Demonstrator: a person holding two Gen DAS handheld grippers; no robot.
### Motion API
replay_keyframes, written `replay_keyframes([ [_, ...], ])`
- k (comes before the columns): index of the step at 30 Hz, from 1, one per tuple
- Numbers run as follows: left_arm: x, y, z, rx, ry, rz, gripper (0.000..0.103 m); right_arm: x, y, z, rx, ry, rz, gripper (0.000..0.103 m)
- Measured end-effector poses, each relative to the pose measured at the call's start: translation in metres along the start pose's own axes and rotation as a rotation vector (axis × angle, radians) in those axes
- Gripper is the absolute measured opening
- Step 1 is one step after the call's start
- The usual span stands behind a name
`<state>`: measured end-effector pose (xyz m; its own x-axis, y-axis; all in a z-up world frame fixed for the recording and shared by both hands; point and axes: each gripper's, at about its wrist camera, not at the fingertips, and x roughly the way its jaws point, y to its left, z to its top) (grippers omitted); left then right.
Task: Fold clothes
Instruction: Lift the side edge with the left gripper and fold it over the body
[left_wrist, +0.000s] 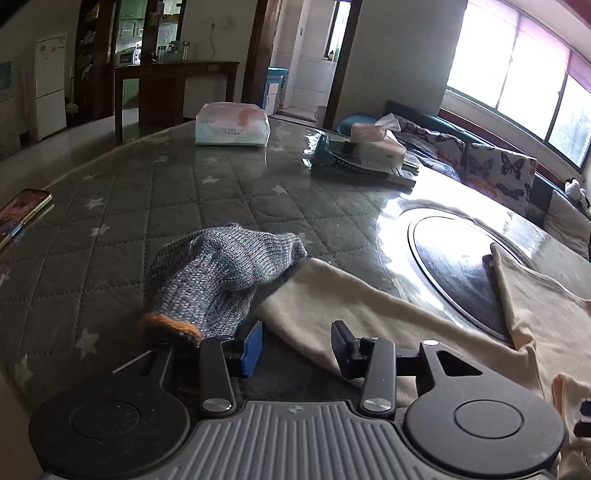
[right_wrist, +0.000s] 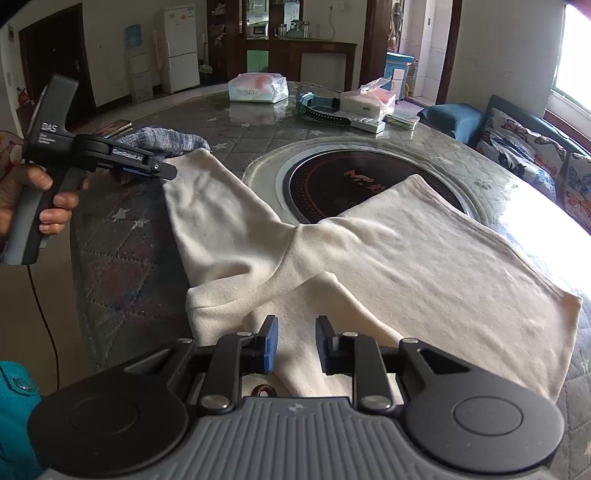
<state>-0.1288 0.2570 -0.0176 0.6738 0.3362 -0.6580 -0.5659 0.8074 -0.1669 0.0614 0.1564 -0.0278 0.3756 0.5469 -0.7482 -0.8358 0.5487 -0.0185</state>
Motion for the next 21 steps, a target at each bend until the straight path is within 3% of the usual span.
replay_keyframes([
  [1,0.002,-0.001,0.001,-0.001,-0.003,0.000,0.025,-0.002,-0.001,-0.001,0.005,-0.004,-0.004,0.022],
  [2,0.003,-0.001,0.002,-0.006,-0.005,-0.011,0.017,-0.004,-0.002,-0.002,0.010,-0.008,-0.008,0.022],
  [4,0.002,-0.003,0.005,-0.021,-0.017,-0.053,0.006,-0.009,-0.005,-0.003,0.024,-0.017,-0.020,0.022],
  [12,-0.042,-0.058,0.026,0.065,-0.168,-0.332,0.004,-0.028,-0.025,-0.013,0.100,-0.055,-0.074,0.022],
  [21,-0.081,-0.150,0.022,0.226,-0.186,-0.737,0.004,-0.051,-0.052,-0.033,0.201,-0.092,-0.150,0.022],
])
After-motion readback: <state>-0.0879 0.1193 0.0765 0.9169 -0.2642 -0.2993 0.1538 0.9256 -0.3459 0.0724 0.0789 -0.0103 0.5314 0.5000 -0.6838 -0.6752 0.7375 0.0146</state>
